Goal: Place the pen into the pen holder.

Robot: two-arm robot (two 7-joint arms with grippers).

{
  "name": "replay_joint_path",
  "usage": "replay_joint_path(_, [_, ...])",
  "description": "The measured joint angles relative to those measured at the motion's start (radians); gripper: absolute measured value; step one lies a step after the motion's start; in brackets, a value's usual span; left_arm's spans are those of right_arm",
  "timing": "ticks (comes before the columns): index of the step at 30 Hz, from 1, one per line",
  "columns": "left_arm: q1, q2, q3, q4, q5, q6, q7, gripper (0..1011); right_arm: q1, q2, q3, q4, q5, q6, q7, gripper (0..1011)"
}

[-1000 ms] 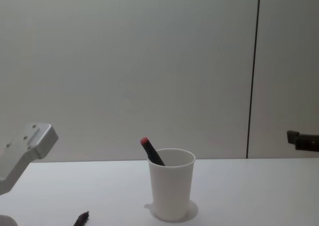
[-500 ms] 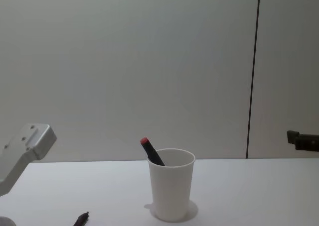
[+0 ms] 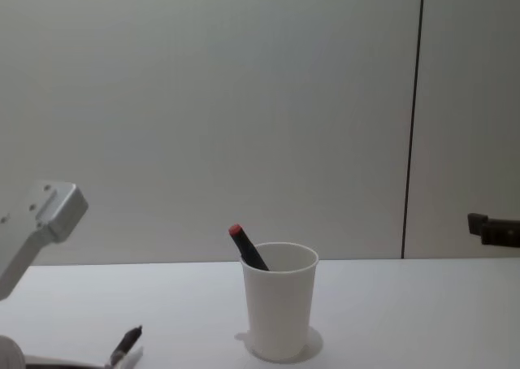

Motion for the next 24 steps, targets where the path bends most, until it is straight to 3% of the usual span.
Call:
replay_joint_path(16, [0.024, 0.032, -0.014, -0.079, 0.052, -0.060, -0.025, 107, 0.000, 0.000, 0.000, 0.000, 0.000, 0.000, 0.000, 1002])
replay_joint_path(24, [0.030, 0.056, -0.023, -0.107, 0.086, -0.126, -0.095, 107, 0.000, 0.000, 0.000, 0.000, 0.000, 0.000, 0.000, 1002])
